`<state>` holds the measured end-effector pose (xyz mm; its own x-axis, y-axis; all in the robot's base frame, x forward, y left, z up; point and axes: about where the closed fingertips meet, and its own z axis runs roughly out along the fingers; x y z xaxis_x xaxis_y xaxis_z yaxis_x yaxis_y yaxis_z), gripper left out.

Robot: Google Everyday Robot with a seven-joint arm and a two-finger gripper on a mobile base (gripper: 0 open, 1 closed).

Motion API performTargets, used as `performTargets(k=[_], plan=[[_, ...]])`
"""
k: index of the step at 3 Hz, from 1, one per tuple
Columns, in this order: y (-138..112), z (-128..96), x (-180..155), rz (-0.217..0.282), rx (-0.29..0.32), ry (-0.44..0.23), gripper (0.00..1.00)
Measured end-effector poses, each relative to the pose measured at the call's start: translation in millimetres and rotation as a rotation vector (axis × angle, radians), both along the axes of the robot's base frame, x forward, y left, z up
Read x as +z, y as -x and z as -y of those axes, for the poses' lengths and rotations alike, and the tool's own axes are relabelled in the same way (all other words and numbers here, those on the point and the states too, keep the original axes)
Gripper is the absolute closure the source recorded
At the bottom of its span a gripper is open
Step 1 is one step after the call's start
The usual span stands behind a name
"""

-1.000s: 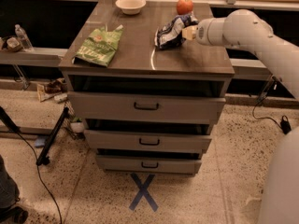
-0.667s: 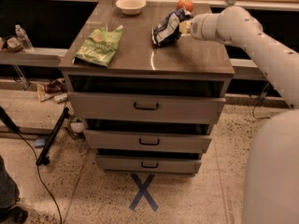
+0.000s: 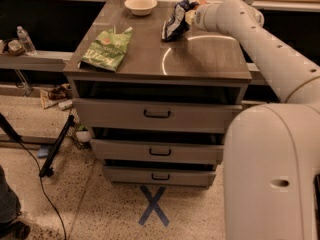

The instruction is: Move blue chip bag near paper bowl

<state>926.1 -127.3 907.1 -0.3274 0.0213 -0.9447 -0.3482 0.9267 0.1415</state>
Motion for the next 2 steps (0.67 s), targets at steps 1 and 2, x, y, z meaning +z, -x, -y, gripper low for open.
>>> performTargets(k=[1,2], plan=[[-23,-12,4,-0.004,-0.048,0.012,1.00],[-41,-31,5,-0.011,-0.067,0.017,1.00]])
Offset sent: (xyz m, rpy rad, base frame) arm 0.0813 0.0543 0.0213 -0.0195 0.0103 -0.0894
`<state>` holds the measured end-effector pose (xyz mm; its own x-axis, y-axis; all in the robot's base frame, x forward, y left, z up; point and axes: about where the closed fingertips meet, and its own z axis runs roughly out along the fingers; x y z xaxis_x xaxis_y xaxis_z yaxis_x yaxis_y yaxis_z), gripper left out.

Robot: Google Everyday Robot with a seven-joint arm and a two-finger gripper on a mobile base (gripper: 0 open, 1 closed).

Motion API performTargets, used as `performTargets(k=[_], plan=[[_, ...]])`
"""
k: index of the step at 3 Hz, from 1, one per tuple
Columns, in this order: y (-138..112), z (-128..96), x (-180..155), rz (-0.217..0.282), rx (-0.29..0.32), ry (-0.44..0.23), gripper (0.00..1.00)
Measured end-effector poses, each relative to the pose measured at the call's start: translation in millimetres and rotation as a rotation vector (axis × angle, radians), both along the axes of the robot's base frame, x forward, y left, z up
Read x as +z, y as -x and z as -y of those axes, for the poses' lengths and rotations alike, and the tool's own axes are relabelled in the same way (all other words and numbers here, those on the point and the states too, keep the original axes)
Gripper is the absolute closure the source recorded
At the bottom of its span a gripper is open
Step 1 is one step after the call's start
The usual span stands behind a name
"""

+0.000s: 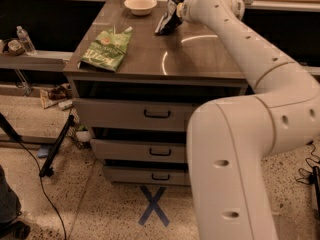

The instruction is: Move blue chip bag near paper bowl

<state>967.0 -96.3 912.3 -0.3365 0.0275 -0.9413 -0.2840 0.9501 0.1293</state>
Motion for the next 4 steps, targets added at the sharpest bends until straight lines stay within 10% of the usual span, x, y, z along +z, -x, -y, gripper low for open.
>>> performTargets(k=[1,4], plan=[[-19,-29,8,0.018,0.010,0.004,0.97],[-32,-76,19,0.044,0.062,-0.002,0.28]])
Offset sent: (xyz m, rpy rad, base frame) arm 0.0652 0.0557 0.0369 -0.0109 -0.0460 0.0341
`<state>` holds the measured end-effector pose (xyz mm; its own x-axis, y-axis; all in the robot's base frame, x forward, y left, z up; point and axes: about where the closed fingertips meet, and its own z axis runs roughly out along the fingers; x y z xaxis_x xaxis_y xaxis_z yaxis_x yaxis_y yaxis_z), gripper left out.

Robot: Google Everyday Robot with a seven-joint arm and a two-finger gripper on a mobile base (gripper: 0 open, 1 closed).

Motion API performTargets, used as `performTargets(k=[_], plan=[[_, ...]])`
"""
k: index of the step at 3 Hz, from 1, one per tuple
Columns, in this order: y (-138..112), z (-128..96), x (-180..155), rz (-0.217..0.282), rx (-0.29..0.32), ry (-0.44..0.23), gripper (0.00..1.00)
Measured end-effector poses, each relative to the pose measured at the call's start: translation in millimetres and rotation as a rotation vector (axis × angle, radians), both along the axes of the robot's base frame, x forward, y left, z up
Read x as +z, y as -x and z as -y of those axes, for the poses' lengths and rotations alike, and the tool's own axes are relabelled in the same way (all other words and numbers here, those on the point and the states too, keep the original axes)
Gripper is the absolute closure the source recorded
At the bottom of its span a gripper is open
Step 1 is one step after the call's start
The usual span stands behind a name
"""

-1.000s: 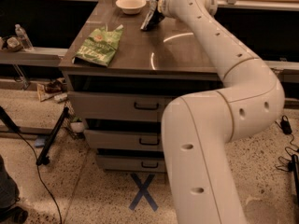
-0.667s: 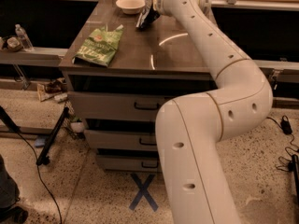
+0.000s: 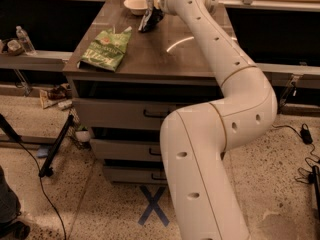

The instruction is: Move blue chip bag near paper bowl

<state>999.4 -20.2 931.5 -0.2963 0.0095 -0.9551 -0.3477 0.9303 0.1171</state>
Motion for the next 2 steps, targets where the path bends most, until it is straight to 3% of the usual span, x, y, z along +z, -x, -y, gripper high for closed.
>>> performTargets(k=[1,2], plan=[[0.4,-14.7,0.4,0.002,0.028,0.003,0.00],[4.2,-14.3,-0.3,-0.008,0.046,0.016,0.00]])
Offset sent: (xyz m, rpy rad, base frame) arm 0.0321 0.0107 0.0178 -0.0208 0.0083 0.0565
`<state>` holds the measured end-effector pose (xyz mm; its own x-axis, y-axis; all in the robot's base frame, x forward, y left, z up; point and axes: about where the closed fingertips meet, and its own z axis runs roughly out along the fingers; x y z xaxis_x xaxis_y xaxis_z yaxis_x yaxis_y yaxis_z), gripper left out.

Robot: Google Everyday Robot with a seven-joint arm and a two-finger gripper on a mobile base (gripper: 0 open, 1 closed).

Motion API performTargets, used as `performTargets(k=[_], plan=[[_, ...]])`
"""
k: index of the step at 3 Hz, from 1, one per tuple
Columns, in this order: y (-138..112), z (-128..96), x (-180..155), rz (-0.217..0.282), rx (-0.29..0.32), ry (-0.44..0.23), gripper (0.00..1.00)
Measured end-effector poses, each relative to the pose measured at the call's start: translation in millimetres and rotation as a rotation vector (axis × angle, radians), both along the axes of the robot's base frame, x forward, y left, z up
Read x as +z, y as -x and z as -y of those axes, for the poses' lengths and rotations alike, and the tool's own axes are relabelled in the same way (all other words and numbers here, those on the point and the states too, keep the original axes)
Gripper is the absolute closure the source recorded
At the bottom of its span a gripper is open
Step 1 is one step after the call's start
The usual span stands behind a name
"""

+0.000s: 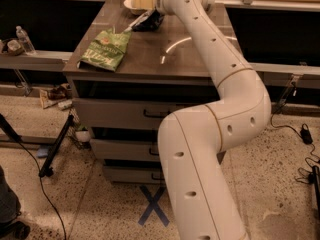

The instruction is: Move blue chip bag near paper bowl

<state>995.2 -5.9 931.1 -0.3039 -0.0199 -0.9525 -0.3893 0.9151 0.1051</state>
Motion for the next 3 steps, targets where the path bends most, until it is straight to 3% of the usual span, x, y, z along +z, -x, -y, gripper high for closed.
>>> performTargets(k=[1,2,3], plan=[[5,9,1,-0.005,0.011,0.017,0.00],[16,59,20,0.010,-0.021,0.089,0.00],[44,141,55,0.006,-0.112,0.203,0.00]])
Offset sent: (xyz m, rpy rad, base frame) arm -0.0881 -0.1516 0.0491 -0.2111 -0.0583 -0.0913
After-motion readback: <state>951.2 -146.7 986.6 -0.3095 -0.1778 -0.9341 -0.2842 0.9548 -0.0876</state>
